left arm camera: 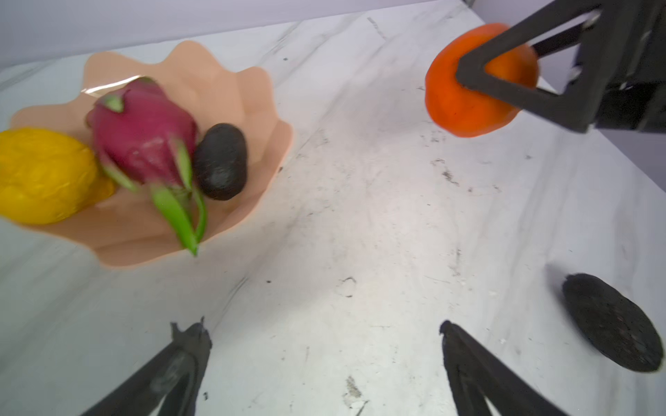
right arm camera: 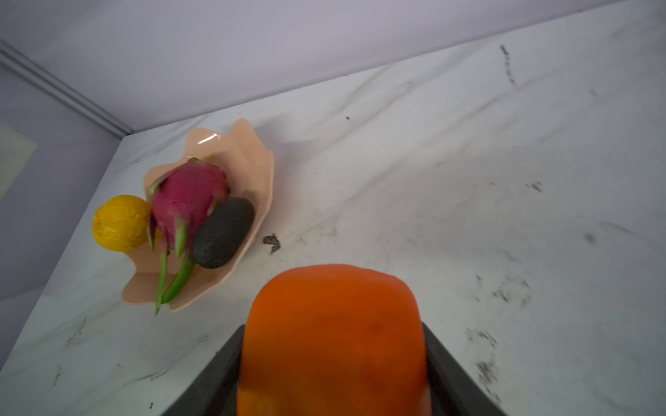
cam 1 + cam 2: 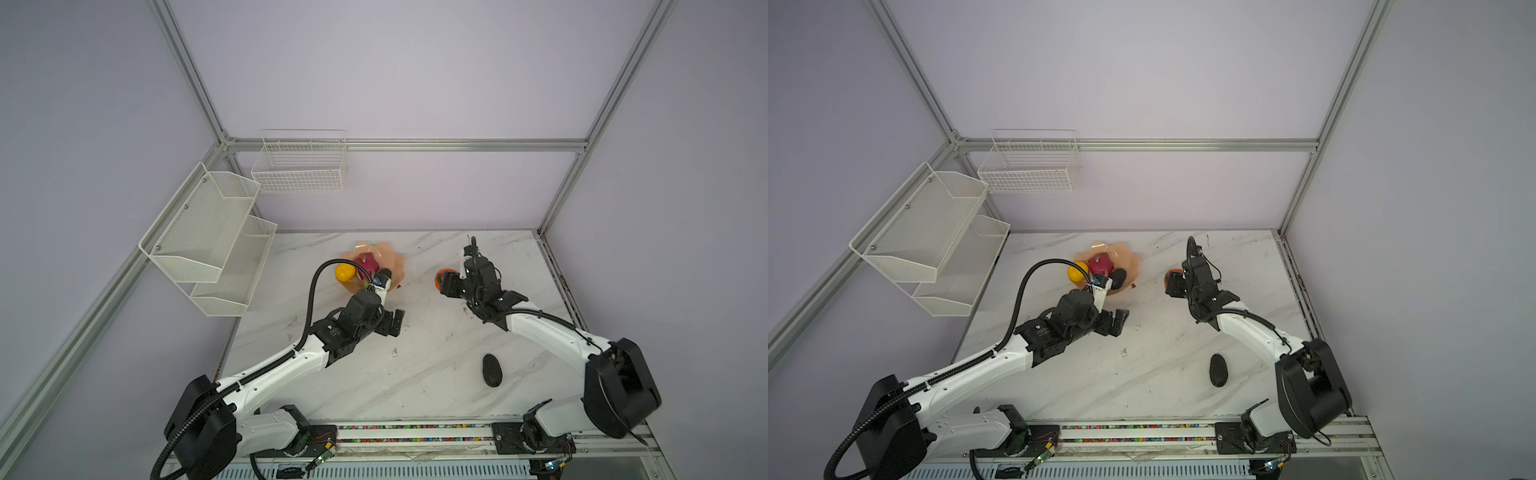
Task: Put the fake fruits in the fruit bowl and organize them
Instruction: 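Carry the orange with the right gripper and release it into the bowl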
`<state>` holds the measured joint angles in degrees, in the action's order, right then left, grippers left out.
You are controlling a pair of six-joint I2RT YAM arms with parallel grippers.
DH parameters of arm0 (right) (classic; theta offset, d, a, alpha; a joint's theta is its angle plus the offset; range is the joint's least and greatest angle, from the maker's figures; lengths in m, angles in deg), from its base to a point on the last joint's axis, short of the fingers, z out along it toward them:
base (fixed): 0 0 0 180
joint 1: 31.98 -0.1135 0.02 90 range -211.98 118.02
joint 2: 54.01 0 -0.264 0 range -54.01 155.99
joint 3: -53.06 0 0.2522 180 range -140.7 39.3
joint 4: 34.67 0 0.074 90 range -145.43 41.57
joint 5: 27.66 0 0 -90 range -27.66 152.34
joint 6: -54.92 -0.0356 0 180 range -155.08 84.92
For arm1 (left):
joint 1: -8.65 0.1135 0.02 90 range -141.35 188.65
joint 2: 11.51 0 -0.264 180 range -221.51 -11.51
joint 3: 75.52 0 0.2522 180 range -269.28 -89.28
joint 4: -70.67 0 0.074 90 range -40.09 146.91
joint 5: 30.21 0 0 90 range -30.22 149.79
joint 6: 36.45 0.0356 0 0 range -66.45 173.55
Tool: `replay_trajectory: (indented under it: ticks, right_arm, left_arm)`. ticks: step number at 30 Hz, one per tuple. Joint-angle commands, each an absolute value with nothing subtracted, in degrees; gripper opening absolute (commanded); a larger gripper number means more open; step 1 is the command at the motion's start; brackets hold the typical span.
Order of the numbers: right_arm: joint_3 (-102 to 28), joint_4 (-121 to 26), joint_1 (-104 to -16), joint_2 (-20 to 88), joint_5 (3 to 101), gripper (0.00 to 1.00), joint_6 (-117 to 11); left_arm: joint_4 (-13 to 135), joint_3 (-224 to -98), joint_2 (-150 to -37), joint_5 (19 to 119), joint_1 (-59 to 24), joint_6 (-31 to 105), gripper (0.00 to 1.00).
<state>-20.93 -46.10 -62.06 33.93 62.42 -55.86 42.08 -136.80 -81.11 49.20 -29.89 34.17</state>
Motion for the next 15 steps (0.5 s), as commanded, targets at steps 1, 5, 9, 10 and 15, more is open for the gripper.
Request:
replay_trajectory:
  ticks: [1, 5, 9, 10, 15]
  right_arm:
    - [-30.52, -41.27, -63.36, 44.48, 56.41, 0.62, -49.87]
    - [-43.34, -39.77, -64.61, 56.29, 55.99, 0.62, -47.00]
    - [-53.28, -39.12, -65.03, 65.48, 54.86, 0.62, -45.57]
    - [-55.39, -39.20, -65.09, 67.69, 53.85, 0.62, -45.14]
    - [-61.98, -38.15, -65.50, 74.84, 52.57, 0.62, -44.31]
  left_arm:
    - [39.73, -139.96, -78.56, 47.42, -25.01, 31.91, 1.00]
    - [39.77, -138.57, -75.50, 45.13, -21.32, 30.77, 1.00]
    - [38.67, -138.15, -73.33, 44.93, -18.07, 29.57, 1.00]
    - [38.57, -138.07, -72.92, 44.93, -17.67, 29.64, 1.00]
    - [39.15, -137.13, -70.78, 44.67, -15.81, 29.90, 1.00]
